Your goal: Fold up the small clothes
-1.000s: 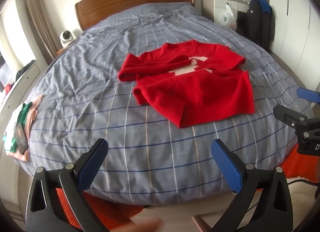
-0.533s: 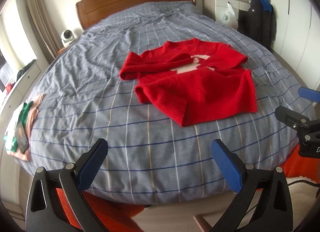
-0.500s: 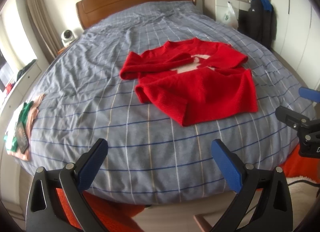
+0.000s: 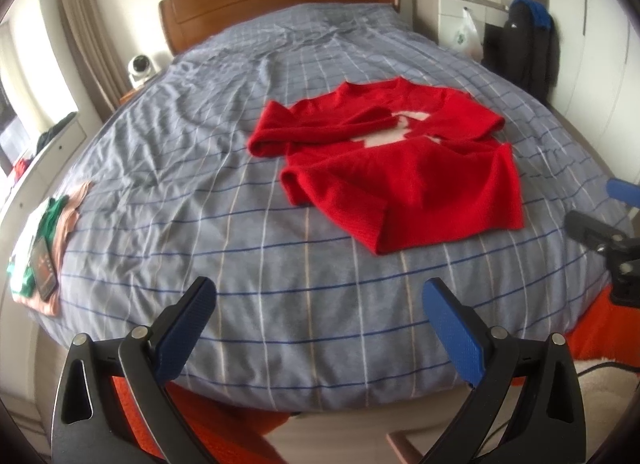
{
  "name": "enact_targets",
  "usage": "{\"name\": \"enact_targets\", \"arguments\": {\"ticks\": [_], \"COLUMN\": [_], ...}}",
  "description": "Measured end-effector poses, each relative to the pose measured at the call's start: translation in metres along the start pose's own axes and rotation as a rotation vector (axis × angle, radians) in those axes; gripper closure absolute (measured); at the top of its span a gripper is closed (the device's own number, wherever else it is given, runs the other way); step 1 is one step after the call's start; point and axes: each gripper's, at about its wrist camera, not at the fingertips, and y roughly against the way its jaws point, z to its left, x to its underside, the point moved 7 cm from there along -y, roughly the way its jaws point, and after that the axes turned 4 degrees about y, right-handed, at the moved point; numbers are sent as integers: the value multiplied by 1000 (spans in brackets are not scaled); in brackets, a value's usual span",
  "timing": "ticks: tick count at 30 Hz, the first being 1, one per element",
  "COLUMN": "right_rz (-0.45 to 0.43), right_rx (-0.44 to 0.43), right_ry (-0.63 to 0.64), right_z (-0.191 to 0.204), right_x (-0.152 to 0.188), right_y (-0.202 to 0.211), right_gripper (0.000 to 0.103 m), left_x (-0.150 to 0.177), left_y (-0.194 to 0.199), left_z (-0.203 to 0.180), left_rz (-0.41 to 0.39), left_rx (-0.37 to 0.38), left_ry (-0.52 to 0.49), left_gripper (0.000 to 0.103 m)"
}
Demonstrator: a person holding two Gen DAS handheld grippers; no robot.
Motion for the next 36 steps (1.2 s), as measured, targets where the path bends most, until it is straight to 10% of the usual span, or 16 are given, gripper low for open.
{"name": "enact_targets", "arguments": {"ticks": [36], "right_rz": [46], "right_rx": [8], "right_ry": [11], "right_z": [6], "right_x": [8], "right_y": [-9], "right_gripper": [0], "left_x": [9], "left_y": [-9], "left_z": [-7], "left_rz": [90], "left_rx": [175], "left_ry": [48], "left_gripper": [0]}}
